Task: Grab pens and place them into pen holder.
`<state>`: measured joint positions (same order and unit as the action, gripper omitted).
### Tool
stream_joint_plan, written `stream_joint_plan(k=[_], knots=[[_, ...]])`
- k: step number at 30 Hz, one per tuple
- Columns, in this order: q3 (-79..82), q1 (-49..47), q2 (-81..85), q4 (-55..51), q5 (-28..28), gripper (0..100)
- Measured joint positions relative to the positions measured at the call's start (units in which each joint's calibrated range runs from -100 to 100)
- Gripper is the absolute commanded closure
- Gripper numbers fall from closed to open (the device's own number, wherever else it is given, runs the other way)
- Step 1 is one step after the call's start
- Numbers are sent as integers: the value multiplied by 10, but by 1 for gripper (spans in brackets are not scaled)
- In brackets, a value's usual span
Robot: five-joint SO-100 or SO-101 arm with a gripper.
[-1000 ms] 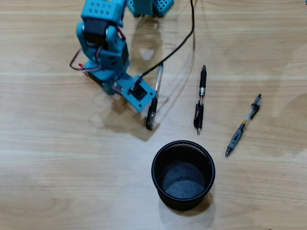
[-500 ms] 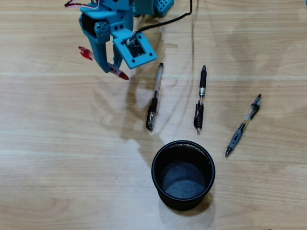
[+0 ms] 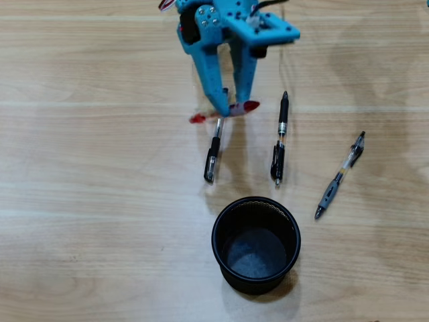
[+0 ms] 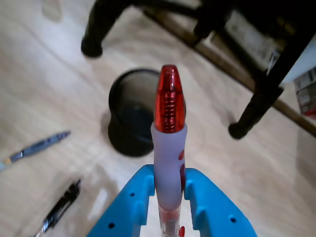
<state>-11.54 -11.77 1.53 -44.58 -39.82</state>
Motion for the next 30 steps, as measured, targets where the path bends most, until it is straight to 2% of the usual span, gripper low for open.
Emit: stream_joint_plan(k=[6, 13, 19, 30], knots=[[0, -27, 0, 154, -16, 98], [1, -38, -9, 250, -57, 98], [1, -40, -91, 373, -79, 98], [1, -47, -224, 477, -106, 98]])
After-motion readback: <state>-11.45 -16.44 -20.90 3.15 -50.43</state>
